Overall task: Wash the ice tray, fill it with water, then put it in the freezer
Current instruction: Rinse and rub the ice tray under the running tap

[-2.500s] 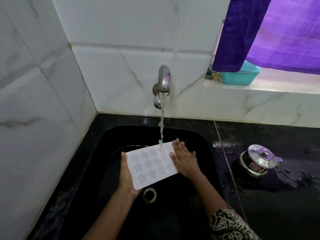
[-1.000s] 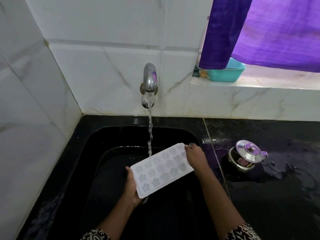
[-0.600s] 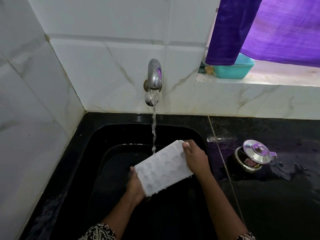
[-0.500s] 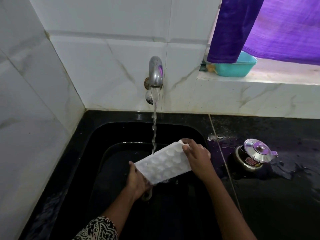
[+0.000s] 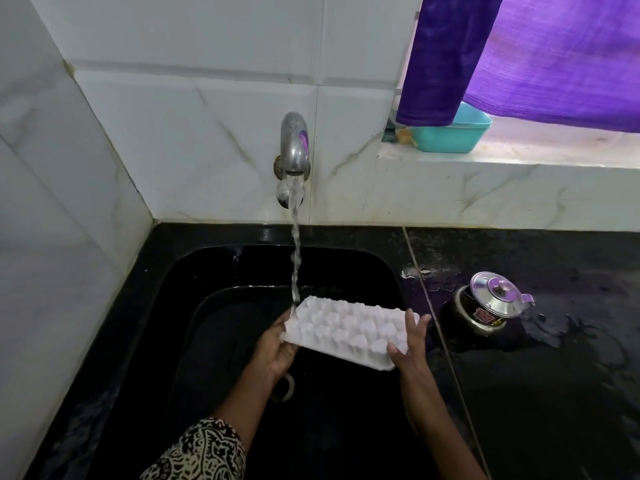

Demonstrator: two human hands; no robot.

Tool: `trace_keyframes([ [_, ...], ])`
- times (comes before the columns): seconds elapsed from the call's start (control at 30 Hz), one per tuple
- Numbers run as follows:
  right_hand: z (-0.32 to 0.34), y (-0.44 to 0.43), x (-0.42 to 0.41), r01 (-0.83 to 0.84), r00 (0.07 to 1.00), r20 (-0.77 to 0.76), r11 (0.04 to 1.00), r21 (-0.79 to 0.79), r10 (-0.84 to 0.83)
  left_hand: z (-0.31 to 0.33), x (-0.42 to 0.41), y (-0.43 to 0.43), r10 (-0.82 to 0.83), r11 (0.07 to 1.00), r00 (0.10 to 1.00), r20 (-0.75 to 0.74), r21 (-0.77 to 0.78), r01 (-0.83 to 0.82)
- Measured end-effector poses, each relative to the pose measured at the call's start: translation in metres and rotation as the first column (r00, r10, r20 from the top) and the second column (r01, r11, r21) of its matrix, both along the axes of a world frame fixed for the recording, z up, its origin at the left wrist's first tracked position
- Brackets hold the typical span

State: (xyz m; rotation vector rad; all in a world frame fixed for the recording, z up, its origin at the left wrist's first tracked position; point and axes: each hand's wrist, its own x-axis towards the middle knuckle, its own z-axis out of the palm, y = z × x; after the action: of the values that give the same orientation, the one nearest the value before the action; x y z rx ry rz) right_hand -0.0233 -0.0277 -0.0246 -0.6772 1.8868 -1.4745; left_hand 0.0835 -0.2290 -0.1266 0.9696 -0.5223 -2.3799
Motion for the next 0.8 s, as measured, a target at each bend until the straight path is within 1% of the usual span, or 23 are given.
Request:
trace_keyframes([
  [0.07,-0.012,-0.005,0.001,0.089,0.995,0.043,0.996,-0.008,-0.088,0.009,0.007,-0.006,0.027,0.996,1.0,-0.014,-0.08,-0.028],
  [0.13,-0.026,-0.016,0.0,0.174,0.969,0.182,0.984,-0.039,-0.164,0.016,0.023,-0.012,0.044,0.988,0.999,-0.018,-0.15,-0.047],
  [0.2,-0.038,-0.033,-0.002,0.19,0.936,0.312,0.981,-0.051,-0.165,0.016,0.042,-0.025,0.118,0.981,0.993,0.025,-0.159,-0.112],
  [0.27,-0.048,-0.054,-0.001,0.139,0.909,0.402,0.99,-0.038,-0.112,0.018,0.062,-0.036,0.199,0.96,0.975,0.099,-0.218,-0.174],
  [0.37,-0.061,-0.089,0.003,0.038,0.869,0.493,0.999,0.006,-0.036,0.035,0.089,-0.049,0.313,0.9,0.928,0.204,-0.375,-0.221],
  [0.47,-0.064,-0.122,0.01,-0.076,0.844,0.535,0.997,0.029,0.049,0.05,0.114,-0.058,0.402,0.832,0.844,0.357,-0.527,-0.174],
  [0.57,-0.058,-0.142,0.017,-0.148,0.843,0.526,0.989,0.026,0.113,0.062,0.131,-0.054,0.494,0.737,0.722,0.485,-0.674,-0.051],
  [0.63,-0.053,-0.146,0.018,-0.196,0.87,0.468,0.98,0.042,0.154,0.065,0.138,-0.045,0.524,0.701,0.651,0.55,-0.713,0.038],
  [0.7,-0.046,-0.141,0.017,-0.231,0.91,0.372,0.969,0.083,0.185,0.06,0.142,-0.035,0.485,0.733,0.632,0.605,-0.675,0.083],
  [0.8,-0.027,-0.121,0.009,-0.197,0.968,0.184,0.97,0.139,0.171,0.039,0.132,-0.018,0.319,0.855,0.666,0.674,-0.508,0.105],
])
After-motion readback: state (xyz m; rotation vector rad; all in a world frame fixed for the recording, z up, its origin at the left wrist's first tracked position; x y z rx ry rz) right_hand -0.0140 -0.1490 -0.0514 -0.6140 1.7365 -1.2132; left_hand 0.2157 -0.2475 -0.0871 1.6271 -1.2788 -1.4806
